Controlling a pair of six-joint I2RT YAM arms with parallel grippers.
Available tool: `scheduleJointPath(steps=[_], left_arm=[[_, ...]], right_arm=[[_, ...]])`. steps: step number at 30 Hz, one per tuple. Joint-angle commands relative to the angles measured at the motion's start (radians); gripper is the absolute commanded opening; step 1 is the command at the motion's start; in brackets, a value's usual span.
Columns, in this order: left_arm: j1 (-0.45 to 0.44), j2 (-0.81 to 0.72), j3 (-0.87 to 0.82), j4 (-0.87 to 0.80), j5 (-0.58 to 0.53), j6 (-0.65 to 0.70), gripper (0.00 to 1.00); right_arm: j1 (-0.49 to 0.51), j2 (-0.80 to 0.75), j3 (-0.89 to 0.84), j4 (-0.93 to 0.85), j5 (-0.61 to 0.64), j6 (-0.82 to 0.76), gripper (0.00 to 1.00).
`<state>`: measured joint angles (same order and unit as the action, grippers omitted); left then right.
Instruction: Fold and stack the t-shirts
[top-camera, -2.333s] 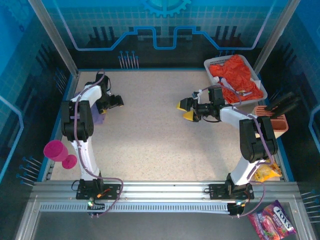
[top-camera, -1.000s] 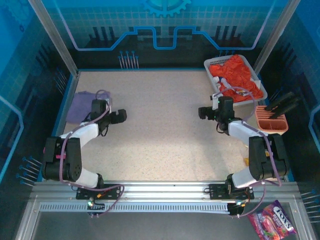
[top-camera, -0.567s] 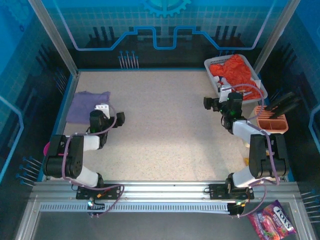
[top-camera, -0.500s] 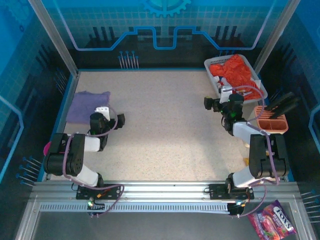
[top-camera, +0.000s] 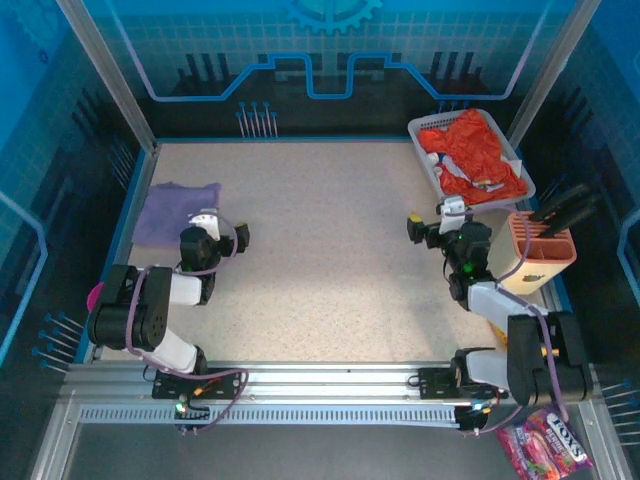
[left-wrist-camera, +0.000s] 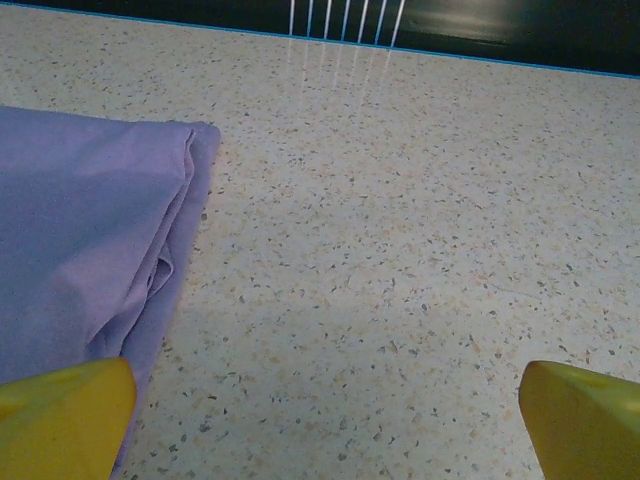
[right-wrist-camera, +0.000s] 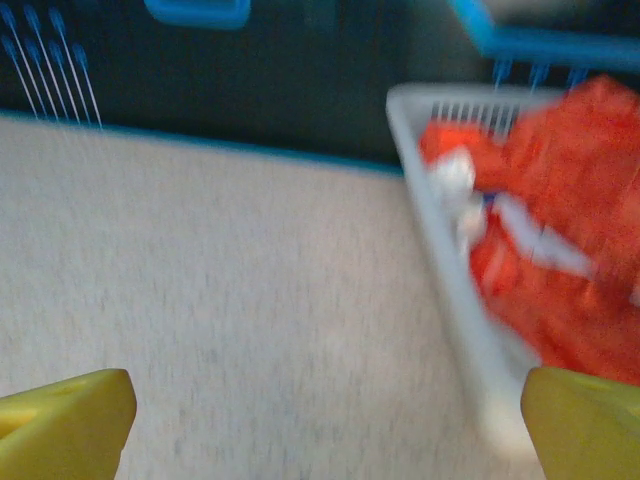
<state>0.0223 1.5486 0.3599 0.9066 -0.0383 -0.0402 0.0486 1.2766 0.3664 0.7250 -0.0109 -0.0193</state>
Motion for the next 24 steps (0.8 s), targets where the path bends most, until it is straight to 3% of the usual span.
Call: scheduleJointPath(steps=[1,5,6,11,24], left_arm=[[-0.004,0.005,0.027,0.006,0.038,0.036,0.99],[-0.005,0.005,0.027,0.005,0.039,0.036,0.99],[-0.004,0.004,0.027,0.007,0.038,0.036,0.99],[-0.004,0.004,0.027,0.007,0.038,0.036,0.99],[-0.005,0.005,0.027,0.007,0.038,0.036,0.99]], right_arm=[[-0.010,0.083,-0.010,0.077,0.026,0.021,1.00],[-0.010,0.279,-0.004,0.273,0.057,0.038,1.00],[-0.008,0.237,0.020,0.140,0.056,0.034,1.00],[0.005,0.261,0.008,0.209,0.068,0.019,1.00],[0.015,0.263,0.036,0.153,0.059,0.003,1.00]])
